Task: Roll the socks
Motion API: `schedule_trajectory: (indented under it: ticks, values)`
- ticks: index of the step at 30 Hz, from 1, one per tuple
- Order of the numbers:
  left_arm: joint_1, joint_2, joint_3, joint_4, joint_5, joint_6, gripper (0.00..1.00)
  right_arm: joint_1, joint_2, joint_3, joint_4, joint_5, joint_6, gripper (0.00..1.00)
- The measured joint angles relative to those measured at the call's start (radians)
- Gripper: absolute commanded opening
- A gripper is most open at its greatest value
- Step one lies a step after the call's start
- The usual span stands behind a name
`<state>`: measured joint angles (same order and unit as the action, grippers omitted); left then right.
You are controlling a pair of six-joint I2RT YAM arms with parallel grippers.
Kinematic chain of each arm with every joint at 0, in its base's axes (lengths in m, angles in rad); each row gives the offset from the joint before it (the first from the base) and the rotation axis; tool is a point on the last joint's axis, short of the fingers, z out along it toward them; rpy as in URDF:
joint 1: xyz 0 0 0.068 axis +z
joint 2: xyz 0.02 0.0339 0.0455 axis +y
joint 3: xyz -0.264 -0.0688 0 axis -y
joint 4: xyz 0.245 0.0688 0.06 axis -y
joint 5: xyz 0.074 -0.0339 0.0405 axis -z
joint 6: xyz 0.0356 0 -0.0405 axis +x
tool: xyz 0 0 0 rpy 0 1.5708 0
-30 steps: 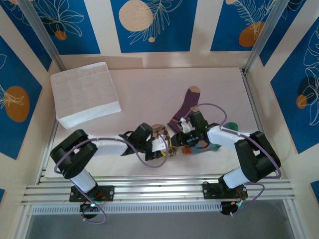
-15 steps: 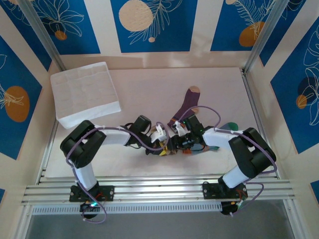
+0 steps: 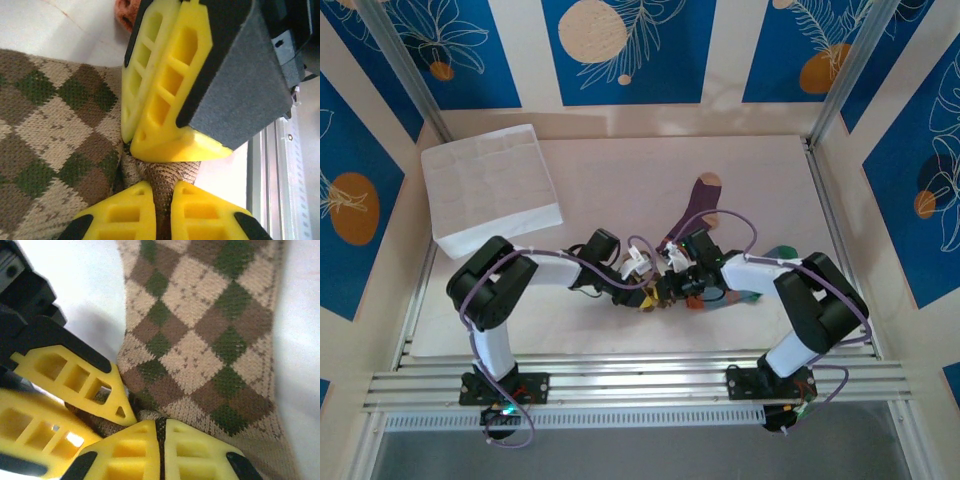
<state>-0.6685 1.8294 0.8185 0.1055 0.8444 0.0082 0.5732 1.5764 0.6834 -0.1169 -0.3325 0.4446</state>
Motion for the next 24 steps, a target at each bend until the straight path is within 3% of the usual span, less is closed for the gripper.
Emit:
schedule_trajectory:
  ticks: [6, 15, 24]
  values:
    - [0.002, -0.113, -0.111, 0.085, -0.073, 0.066, 0.27, 0.002, 0.061, 0.056, -0.046, -0.012, 0.03, 0.0]
    - [-0.025, -0.415, -0.307, 0.213, -0.237, 0.301, 0.39, -0.031, 0.134, 0.117, -0.117, -0.087, 0.048, 0.0]
    - [-0.242, -0.451, -0.338, 0.26, -0.563, 0.624, 0.46, -0.048, 0.181, 0.154, -0.165, -0.148, 0.047, 0.0]
